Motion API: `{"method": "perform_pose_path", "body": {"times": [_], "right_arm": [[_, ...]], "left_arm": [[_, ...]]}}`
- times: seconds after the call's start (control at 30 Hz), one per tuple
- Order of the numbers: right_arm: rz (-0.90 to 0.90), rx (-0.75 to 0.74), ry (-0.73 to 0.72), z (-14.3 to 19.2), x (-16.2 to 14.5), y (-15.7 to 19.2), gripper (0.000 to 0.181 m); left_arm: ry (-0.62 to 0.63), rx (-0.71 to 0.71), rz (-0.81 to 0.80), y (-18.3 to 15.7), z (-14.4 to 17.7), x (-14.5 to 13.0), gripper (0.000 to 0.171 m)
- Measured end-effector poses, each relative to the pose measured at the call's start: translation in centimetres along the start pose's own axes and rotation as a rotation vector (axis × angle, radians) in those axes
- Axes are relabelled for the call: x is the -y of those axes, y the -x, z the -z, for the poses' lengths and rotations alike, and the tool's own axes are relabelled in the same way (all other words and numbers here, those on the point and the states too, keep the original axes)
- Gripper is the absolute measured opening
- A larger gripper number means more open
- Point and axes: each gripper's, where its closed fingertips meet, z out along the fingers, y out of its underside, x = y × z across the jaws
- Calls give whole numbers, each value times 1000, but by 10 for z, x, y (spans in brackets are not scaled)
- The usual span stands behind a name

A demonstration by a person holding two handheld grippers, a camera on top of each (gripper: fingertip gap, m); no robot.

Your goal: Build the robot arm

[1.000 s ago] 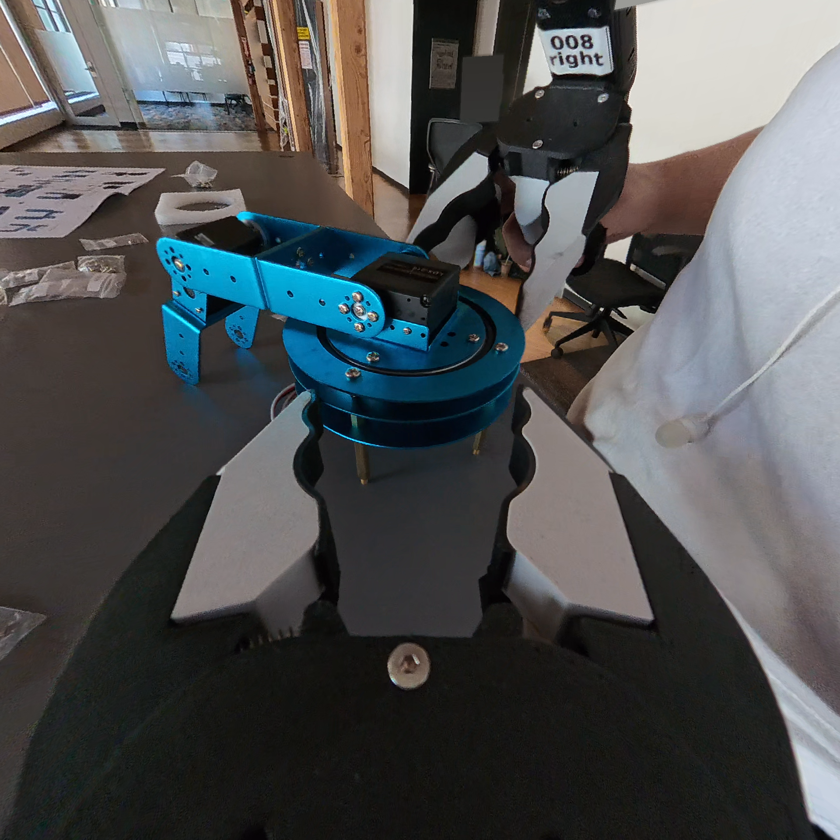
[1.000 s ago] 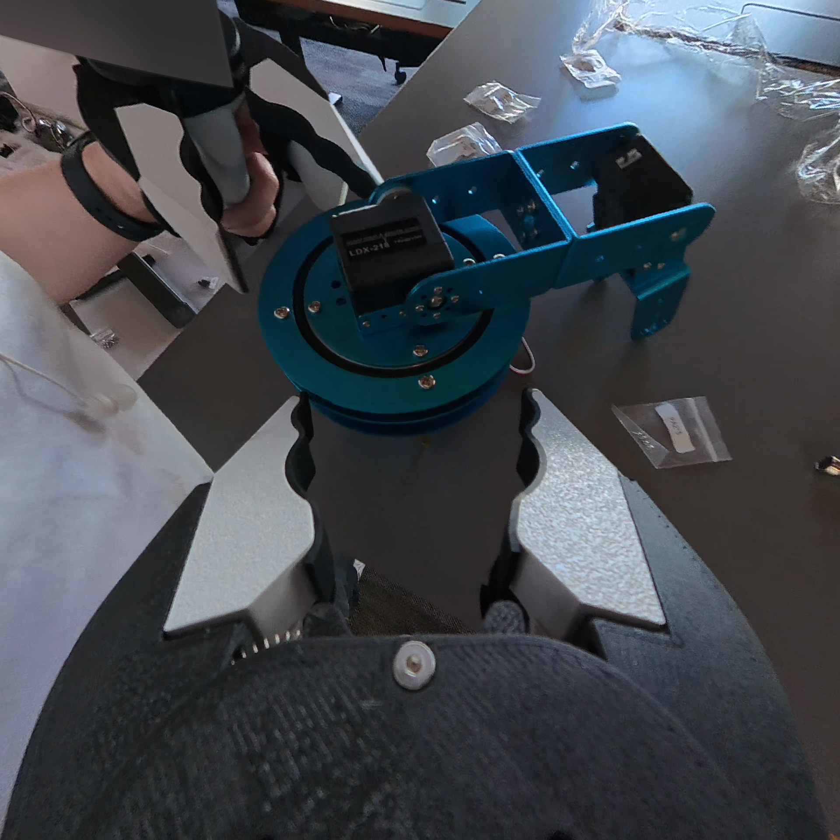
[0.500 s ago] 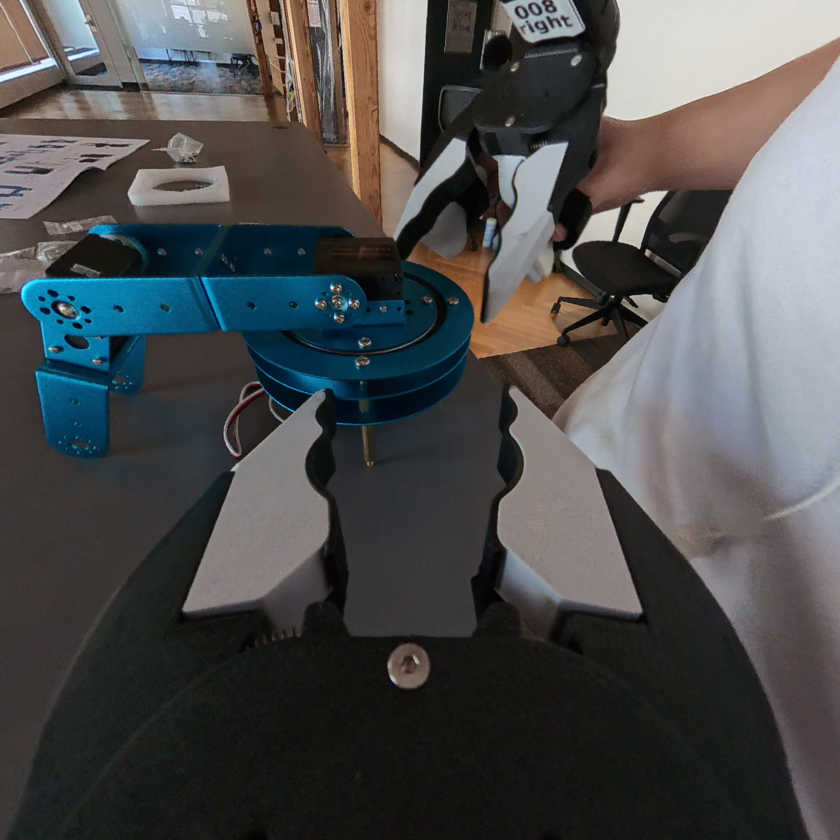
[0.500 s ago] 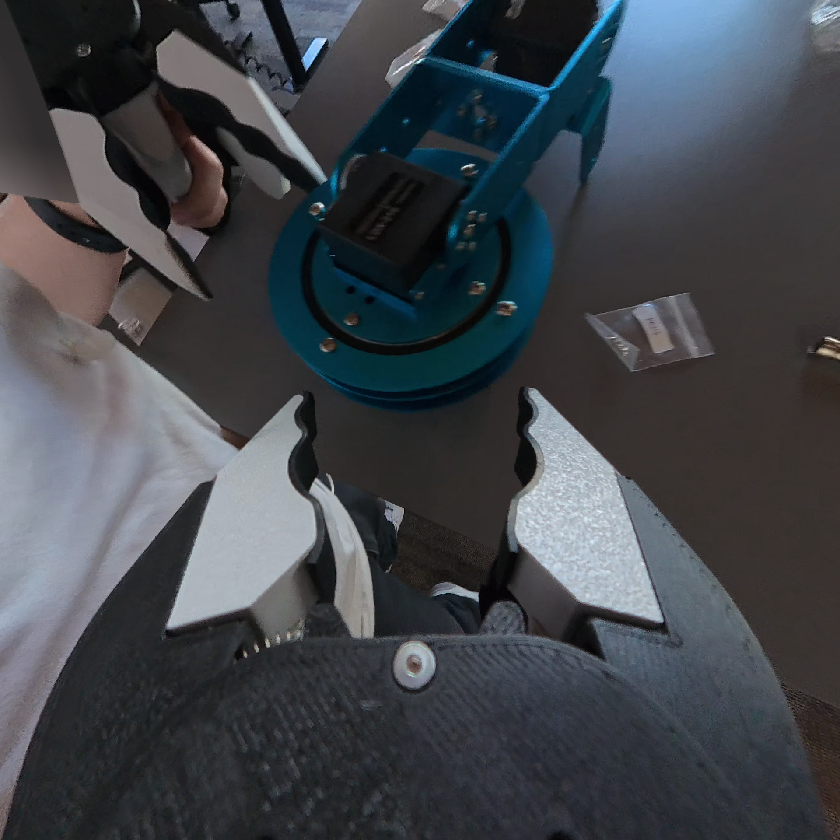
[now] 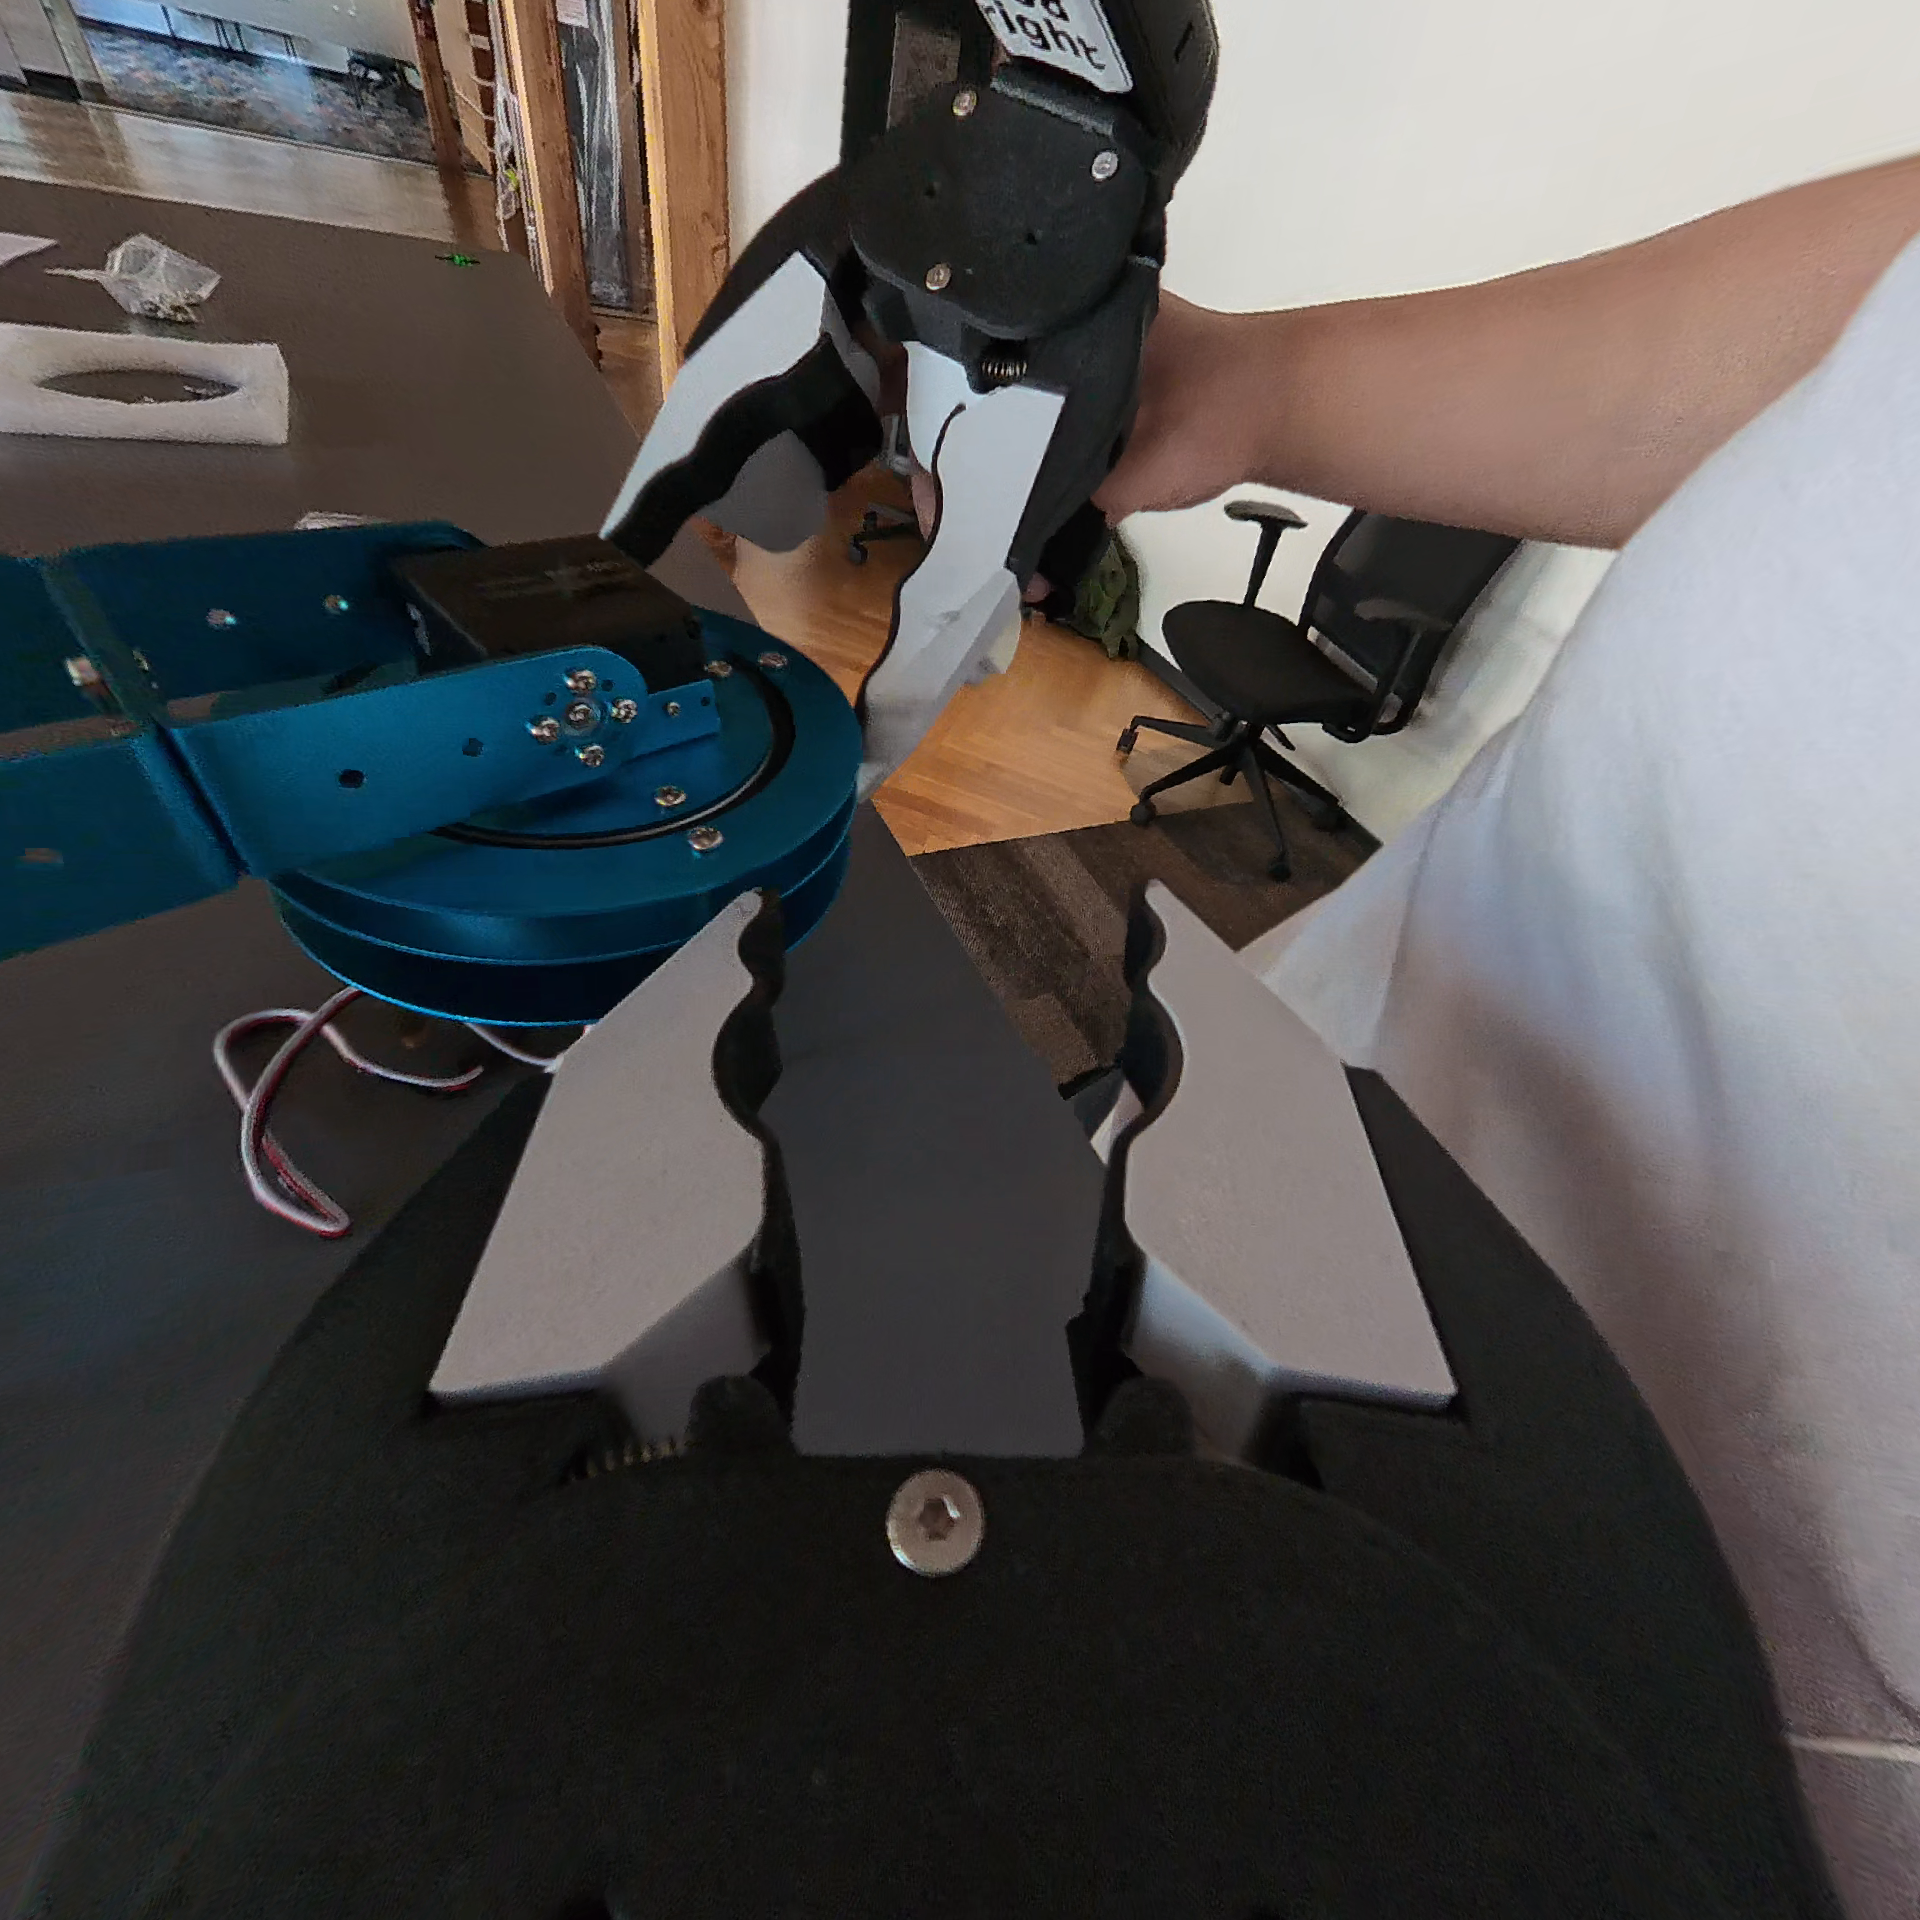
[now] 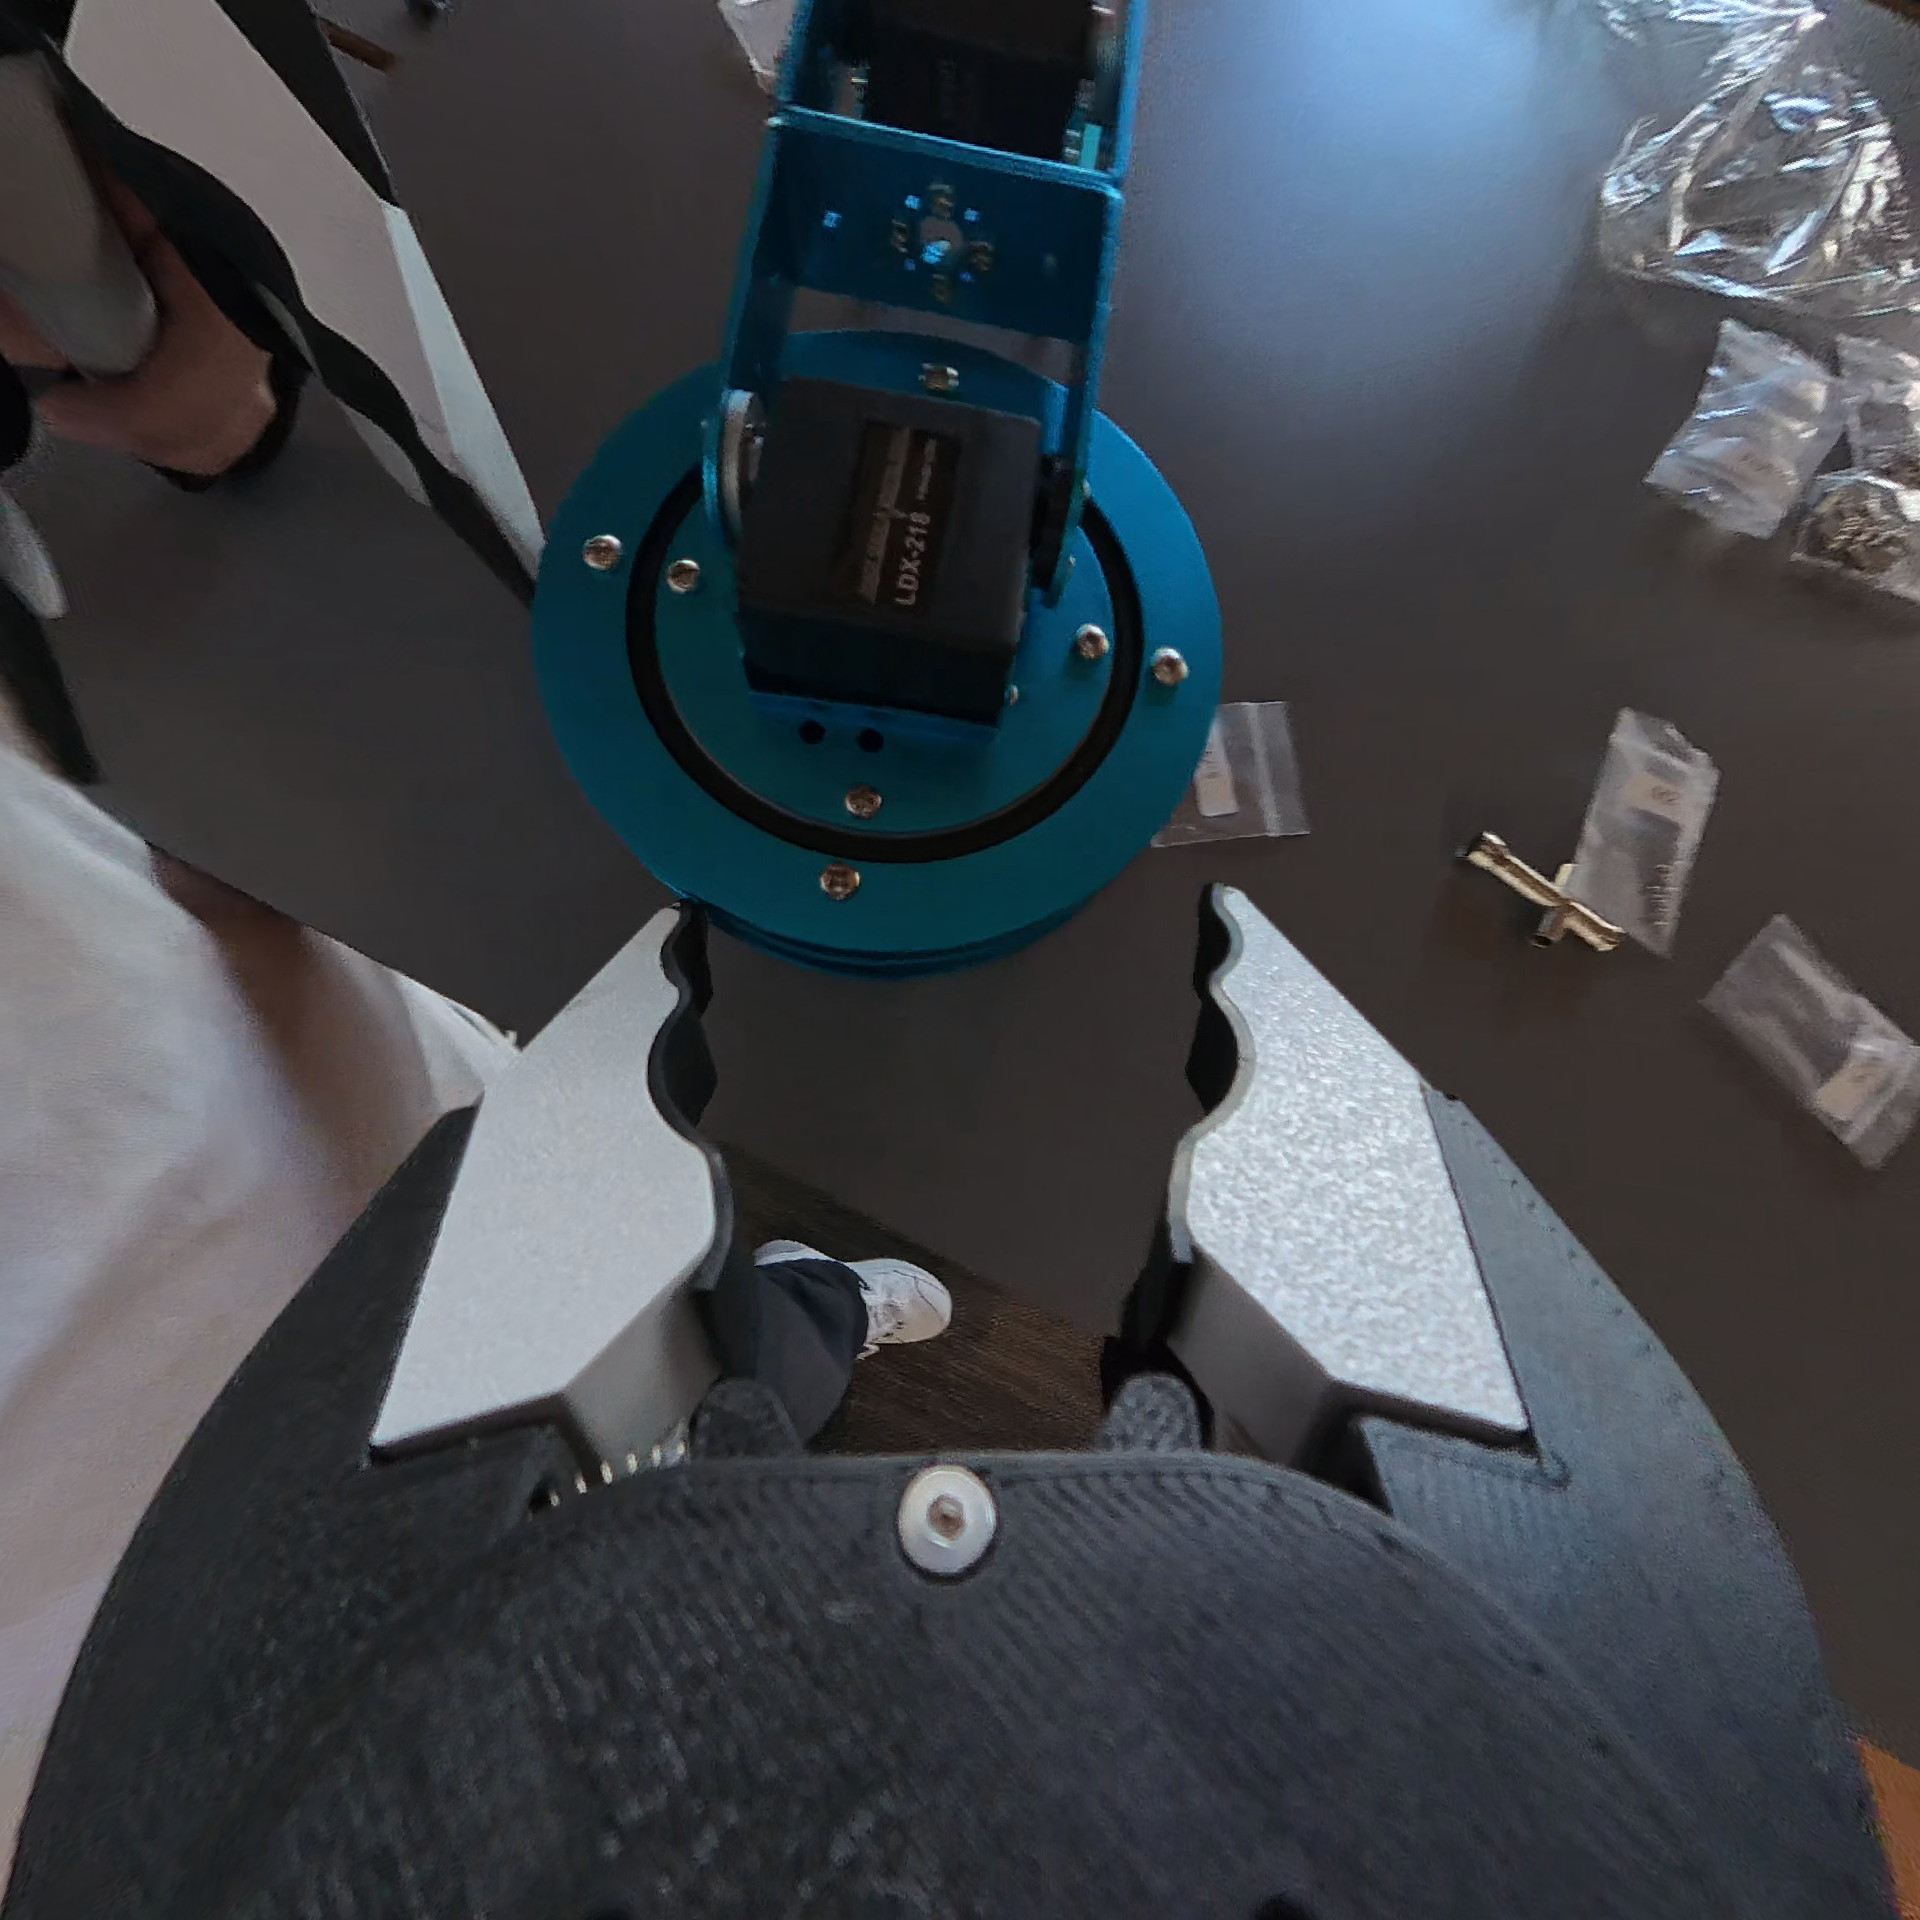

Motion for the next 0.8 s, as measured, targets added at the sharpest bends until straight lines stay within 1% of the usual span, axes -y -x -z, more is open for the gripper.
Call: {"method": "perform_pose_path", "body": {"times": [0.07,0.13,0.27,0.4,0.47,0.57,0.6,0.67,0.7,0.77,0.8], "right_arm": [[4,-28,-6,3,-3,-15,94],[-13,-61,-30,7,-7,-30,91],[-81,-58,-154,26,-9,-52,88],[-165,-117,-292,57,-23,-98,80],[-211,-93,-376,70,-29,-119,80],[-240,-98,-408,74,-46,-157,75],[-233,-79,-422,73,-48,-167,72],[-218,4,-452,66,-41,-173,71],[-186,60,-449,62,-36,-169,72],[-91,145,-435,54,-29,-157,78],[-44,172,-429,50,-28,-153,78]], "left_arm": [[1,-3,28,3,-3,1,68],[10,40,32,13,0,-1,68],[-4,139,10,27,14,2,65],[-58,241,39,34,30,16,61],[-103,305,30,37,39,28,59],[-121,455,8,52,52,38,58],[-121,513,16,58,57,39,58],[-137,602,57,67,64,43,58],[-154,634,100,69,66,44,57],[-173,620,225,65,56,42,59],[-180,616,260,62,49,41,59]]}}
